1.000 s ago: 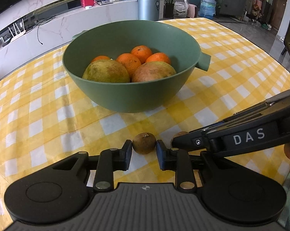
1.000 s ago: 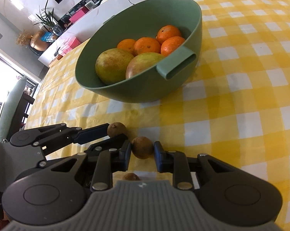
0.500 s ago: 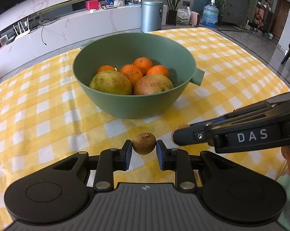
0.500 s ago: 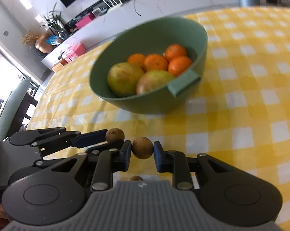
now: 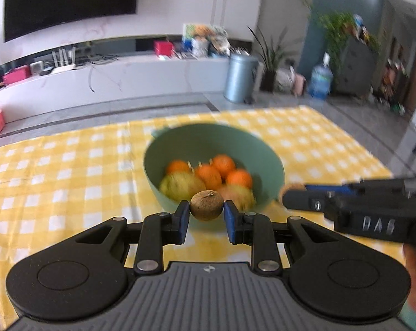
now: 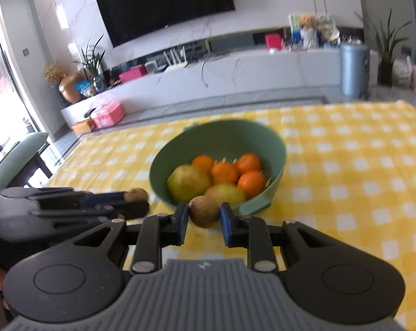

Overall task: Organize fruits
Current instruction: 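Lift both held kiwis and lower them into the green colander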

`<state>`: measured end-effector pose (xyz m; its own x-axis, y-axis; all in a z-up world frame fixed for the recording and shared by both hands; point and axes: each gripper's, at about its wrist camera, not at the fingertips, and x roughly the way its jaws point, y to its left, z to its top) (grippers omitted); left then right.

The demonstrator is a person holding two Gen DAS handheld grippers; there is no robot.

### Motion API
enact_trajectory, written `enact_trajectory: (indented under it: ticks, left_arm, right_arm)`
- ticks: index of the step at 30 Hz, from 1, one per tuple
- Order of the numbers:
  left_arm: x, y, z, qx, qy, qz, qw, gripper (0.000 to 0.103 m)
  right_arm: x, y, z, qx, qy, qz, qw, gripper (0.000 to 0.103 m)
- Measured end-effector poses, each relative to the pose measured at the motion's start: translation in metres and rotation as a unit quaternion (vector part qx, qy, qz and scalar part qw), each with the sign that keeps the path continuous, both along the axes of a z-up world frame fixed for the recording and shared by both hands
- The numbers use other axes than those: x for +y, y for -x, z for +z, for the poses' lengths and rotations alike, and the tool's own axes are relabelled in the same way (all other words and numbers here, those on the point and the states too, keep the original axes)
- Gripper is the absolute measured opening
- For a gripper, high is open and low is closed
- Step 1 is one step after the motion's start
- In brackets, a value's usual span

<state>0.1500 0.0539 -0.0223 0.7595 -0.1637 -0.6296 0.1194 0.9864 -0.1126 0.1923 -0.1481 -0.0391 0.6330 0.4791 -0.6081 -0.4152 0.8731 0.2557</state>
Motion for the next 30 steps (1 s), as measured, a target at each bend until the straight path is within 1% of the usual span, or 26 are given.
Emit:
enact_trajectory:
  ticks: [4, 7, 12, 14, 20, 30]
  left_arm:
    - [0.002, -0.015, 0.002, -0.016, 0.012, 0.018, 0.9997, 0.030]
    - [0.002, -0.024, -0.006, -0.010, 0.011, 0.023, 0.9996, 0.030]
    - [0.000, -0.039, -0.015, -0.004, 0.009, 0.025, 0.9996, 0.030]
    - [-0.001, -0.043, -0.019, -0.003, 0.009, 0.023, 0.9997, 0.030]
    - [-0.002, -0.051, -0.030, 0.007, 0.000, 0.016, 0.9998, 0.030]
    - [-0.002, -0.058, -0.043, 0.025, -0.009, 0.012, 0.9996, 0.030]
  right_arm:
    - [0.003, -0.007, 0.003, -0.038, 0.021, -0.009, 0.999, 0.021]
    - [0.011, -0.017, 0.002, -0.065, 0.044, -0.012, 0.997, 0.021]
    - [0.018, -0.030, -0.008, -0.081, 0.077, -0.012, 0.994, 0.021]
    - [0.019, -0.033, -0.013, -0.081, 0.088, -0.014, 0.993, 0.021]
    - [0.017, -0.049, -0.021, -0.067, 0.090, -0.017, 0.994, 0.021]
    - [0.025, -0.056, -0.037, -0.049, 0.113, -0.005, 0.992, 0.021]
